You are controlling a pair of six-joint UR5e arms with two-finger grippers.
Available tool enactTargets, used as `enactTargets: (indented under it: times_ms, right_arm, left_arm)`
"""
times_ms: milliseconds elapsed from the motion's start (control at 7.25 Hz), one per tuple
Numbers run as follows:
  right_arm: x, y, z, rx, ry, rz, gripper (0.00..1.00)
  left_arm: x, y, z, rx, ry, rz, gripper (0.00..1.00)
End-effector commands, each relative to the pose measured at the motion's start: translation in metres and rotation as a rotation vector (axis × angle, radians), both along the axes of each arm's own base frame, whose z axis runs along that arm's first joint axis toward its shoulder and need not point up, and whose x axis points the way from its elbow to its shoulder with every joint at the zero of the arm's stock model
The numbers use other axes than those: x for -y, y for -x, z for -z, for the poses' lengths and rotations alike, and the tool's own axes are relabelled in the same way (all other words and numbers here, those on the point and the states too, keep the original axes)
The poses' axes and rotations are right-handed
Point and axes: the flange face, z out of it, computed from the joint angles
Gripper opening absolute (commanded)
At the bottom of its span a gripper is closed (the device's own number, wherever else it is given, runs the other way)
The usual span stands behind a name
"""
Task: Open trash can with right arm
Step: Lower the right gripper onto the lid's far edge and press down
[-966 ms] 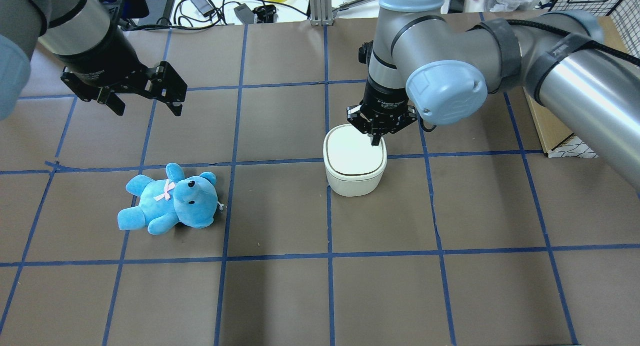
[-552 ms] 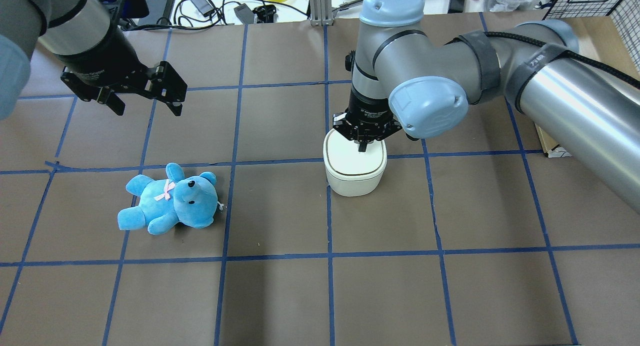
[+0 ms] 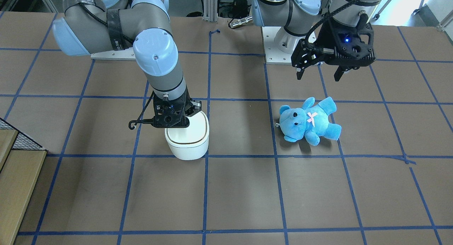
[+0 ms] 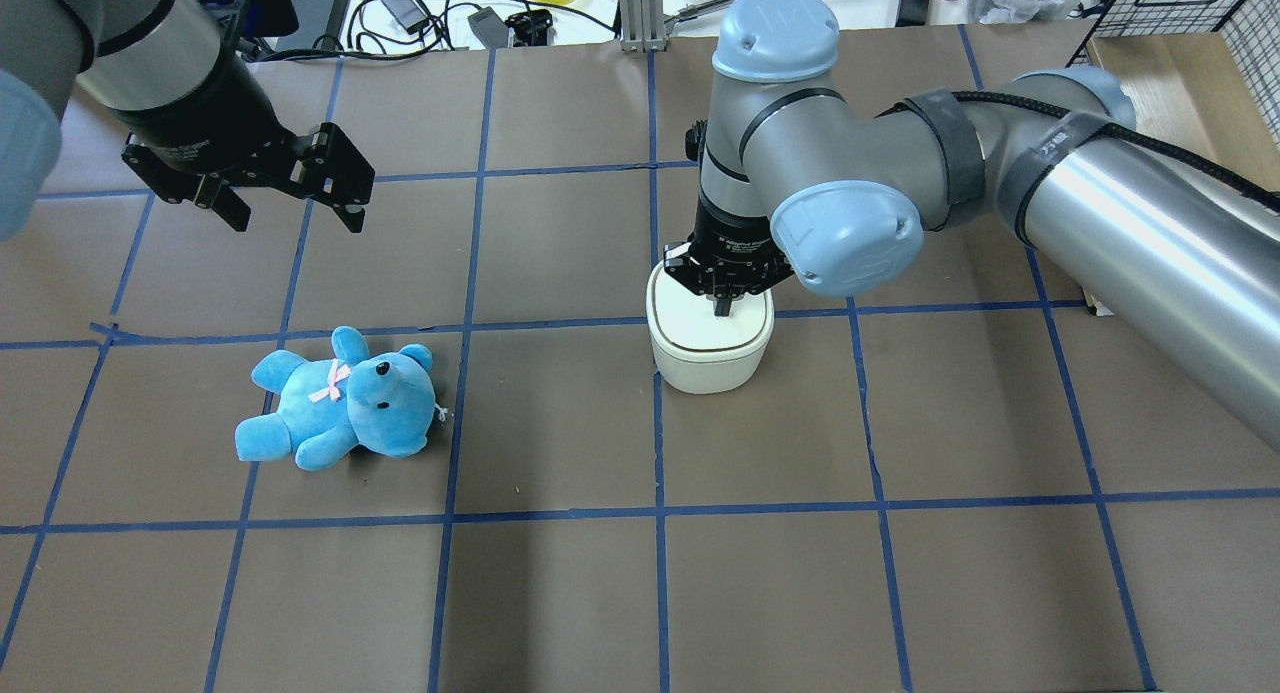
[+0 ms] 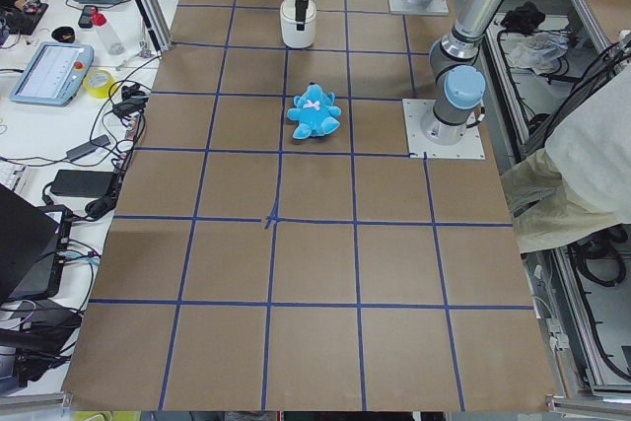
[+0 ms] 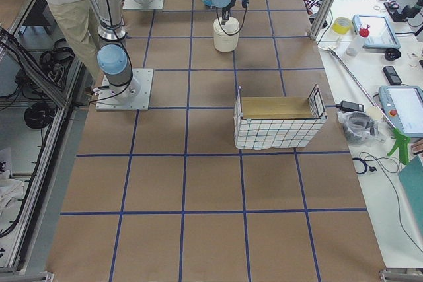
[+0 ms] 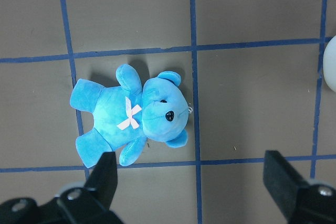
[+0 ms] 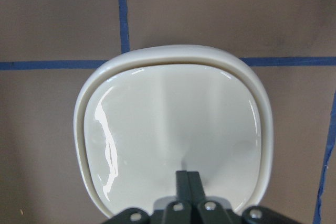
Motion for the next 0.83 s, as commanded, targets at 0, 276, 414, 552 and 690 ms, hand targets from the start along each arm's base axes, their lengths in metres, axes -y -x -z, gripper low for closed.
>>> enactTargets:
  times_ms: [0,276,414,552,690]
  right_arm:
    - [0.0015,0.0023,0.0035,-0.002,0.01,0.003,0.0]
    - [0.0044,0.002,0.0077,-0.005,0.018,0.003,0.0]
    - [0.0057,0.0025,0.009,-0.004,0.02,0.006,0.0]
    - [0.0063,0.0024,0.0121,-0.005,0.017,0.006,0.0]
    - [0.0065,0.0023,0.0126,-0.004,0.023,0.006,0.0]
  left_arm:
    - [-0.0001,0.0005,0.0,0.0,0.0,0.001,1.0]
    - [0.0,-0.0002,0.0,0.0,0.0,0.0,1.0]
    - [0.0,-0.0002,0.0,0.0,0.0,0.0,1.0]
    - [-0.0001,0.0005,0.0,0.0,0.0,0.001,1.0]
    - [0.0,-0.0002,0.0,0.0,0.0,0.0,1.0]
